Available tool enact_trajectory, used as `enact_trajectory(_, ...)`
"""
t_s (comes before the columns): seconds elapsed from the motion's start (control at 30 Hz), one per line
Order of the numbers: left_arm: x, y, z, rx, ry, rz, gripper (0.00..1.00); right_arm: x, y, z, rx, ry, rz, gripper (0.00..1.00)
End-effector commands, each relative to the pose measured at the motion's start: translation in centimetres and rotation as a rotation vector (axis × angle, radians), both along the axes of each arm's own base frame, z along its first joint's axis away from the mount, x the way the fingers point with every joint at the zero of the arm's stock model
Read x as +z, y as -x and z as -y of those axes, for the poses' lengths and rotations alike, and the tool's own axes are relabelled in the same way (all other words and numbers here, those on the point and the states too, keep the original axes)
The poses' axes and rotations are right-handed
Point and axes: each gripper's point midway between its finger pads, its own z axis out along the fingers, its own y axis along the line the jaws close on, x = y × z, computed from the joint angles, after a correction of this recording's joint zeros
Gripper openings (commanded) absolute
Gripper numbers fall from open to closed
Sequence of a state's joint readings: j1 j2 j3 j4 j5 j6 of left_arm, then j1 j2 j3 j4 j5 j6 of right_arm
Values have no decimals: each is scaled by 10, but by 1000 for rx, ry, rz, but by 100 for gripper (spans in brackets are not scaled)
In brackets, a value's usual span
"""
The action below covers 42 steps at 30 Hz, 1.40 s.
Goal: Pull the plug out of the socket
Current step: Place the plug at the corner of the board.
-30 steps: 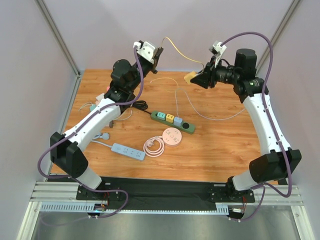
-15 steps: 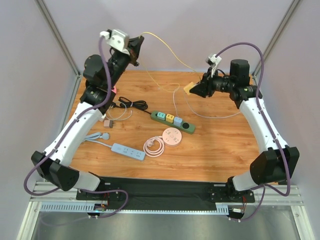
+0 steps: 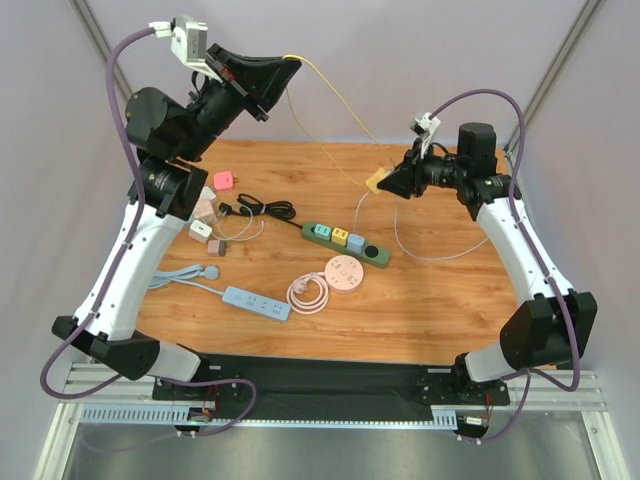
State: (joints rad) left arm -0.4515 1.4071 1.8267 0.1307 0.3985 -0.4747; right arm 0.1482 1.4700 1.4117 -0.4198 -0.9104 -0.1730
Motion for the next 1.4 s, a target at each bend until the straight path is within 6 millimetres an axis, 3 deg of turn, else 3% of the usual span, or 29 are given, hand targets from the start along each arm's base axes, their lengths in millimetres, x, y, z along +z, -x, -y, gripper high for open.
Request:
enact_trajectory(0.0, 6, 18, 1, -70, -42, -70, 0, 14, 6, 3, 1, 11, 79, 0)
enact_trajectory(0.07, 12, 19, -8, -7, -86, -49, 0, 16, 8, 4, 2, 18, 93, 0)
enact_trajectory(0.1, 2, 16, -11, 22, -135, -79, 0, 17, 9, 5, 3, 23, 98, 0)
enact_trajectory(0.17, 6, 19, -20, 85, -193, -30, 0, 22, 12, 5, 7, 21, 112, 0)
enact_trajectory(0.27, -4, 16, -24, 119, -267, -25, 0, 27, 18, 1, 40, 7, 123, 0)
enact_trajectory(0.47, -65, -5, -18, 122, -495, -100, 0, 34, 23, -2, 66, -22, 117, 0)
enact_trajectory(0.5, -81, -4, -17, 99, -534, -143, 0, 34, 21, -1, 56, -18, 120, 0)
enact_trajectory(0.63, -108, 13, -8, -25, -624, -175, 0, 28, 15, 3, 23, 3, 116, 0)
enact_trajectory(0.77, -132, 21, -28, 27, -737, -220, 0, 23, 11, 5, 7, 15, 109, 0)
enact_trajectory(0.9, -185, 23, -49, 71, -884, -358, 0, 18, 9, 5, 6, 18, 96, 0)
enact_trajectory(0.93, -209, 24, -49, 49, -915, -413, 0, 17, 8, 5, 5, 17, 92, 0)
enact_trajectory(1.0, -228, 32, -42, -24, -918, -460, 0, 12, 7, 4, 11, 17, 75, 0)
enact_trajectory(1.03, -251, 34, -35, -80, -913, -527, 0, 11, 7, 3, 16, 14, 66, 0)
enact_trajectory(1.07, -257, 41, -20, -187, -881, -532, 0, 7, 6, 2, 18, 13, 53, 0)
enact_trajectory(1.13, -277, 41, -9, -273, -877, -596, 0, 3, 5, 2, 20, 12, 39, 0)
enact_trajectory(1.2, -281, 45, -9, -297, -890, -636, 0, 1, 6, 3, 17, 21, 34, 0)
enact_trajectory(1.3, -262, 60, -9, -319, -848, -581, 0, -3, 8, 5, 10, 35, 47, 0)
enact_trajectory(1.37, -222, 85, -9, -345, -756, -448, 0, -4, 6, 5, 7, 37, 47, 0)
